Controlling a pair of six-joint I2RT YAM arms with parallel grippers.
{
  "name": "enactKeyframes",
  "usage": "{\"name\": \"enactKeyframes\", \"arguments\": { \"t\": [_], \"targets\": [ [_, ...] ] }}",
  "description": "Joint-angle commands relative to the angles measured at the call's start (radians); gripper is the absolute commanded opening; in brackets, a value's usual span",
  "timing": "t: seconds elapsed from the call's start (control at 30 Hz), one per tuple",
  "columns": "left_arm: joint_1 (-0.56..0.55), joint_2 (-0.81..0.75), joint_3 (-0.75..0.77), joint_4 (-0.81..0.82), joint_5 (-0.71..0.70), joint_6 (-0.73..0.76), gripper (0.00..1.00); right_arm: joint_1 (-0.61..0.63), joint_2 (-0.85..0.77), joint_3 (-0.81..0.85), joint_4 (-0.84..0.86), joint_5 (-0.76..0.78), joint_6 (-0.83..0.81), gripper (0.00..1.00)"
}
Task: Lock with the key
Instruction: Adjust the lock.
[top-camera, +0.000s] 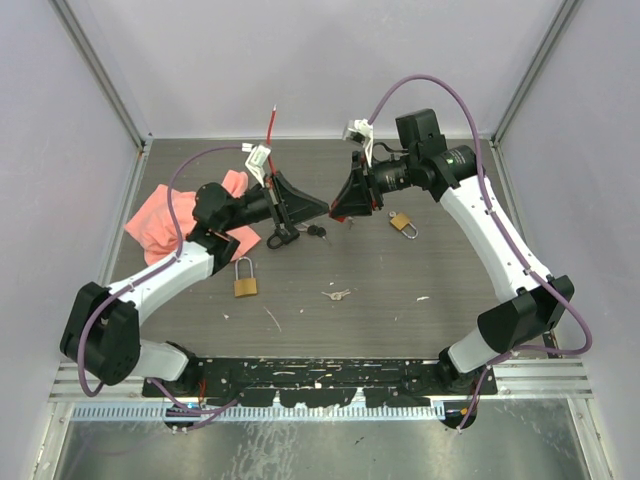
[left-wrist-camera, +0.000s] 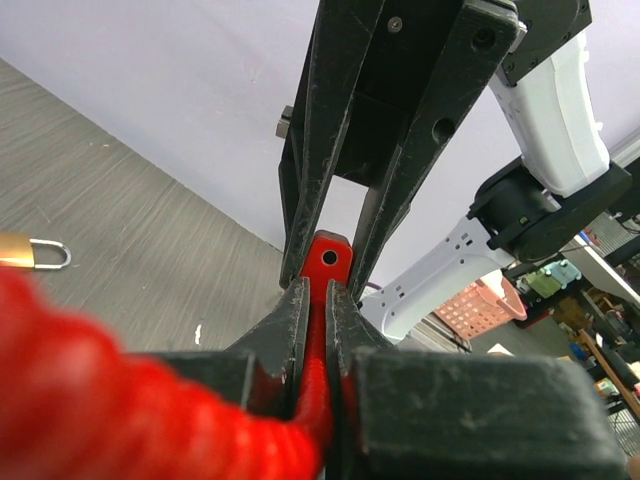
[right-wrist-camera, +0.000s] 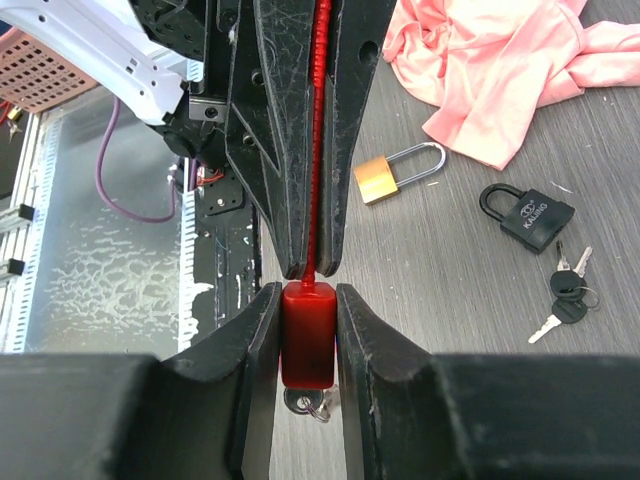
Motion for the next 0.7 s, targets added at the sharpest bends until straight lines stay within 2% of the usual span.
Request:
{"name": "enactKeyframes", "arguments": {
  "t": [0.0, 0.1, 0.17, 0.43, 0.57, 0.67],
  "targets": [
    [0.001, -0.017, 0.008, 0.143, -0.001, -0.039, 0.0, 0.006, -0.024, 0.03, 0.049, -0.037, 0.025, 0.29],
    [0.017, -0.03, -0.011, 0.206, -0.011, -0.068, 0.0, -0.016, -0.048, 0.02, 0.081, -0.07, 0.042, 0.5],
    [0.032, -0.043, -0.021, 0.242, -0.015, -0.083, 0.0, -0.042, -0.076, -0.004, 0.128, -0.098, 0.076, 0.55],
    [0.06, -0.057, -0.035, 0.325, -0.065, -0.135, 0.0, -0.193, -0.247, -0.238, 0.441, -0.193, 0.236, 0.62],
    [0.06, -0.059, -0.038, 0.327, -0.112, -0.147, 0.0, -0.192, -0.339, -0.387, 0.644, -0.187, 0.283, 0.59],
    [0.06, -0.055, -0.026, 0.322, -0.116, -0.158, 0.0, -0.163, -0.333, -0.418, 0.713, -0.142, 0.291, 0.55]
  ]
}}
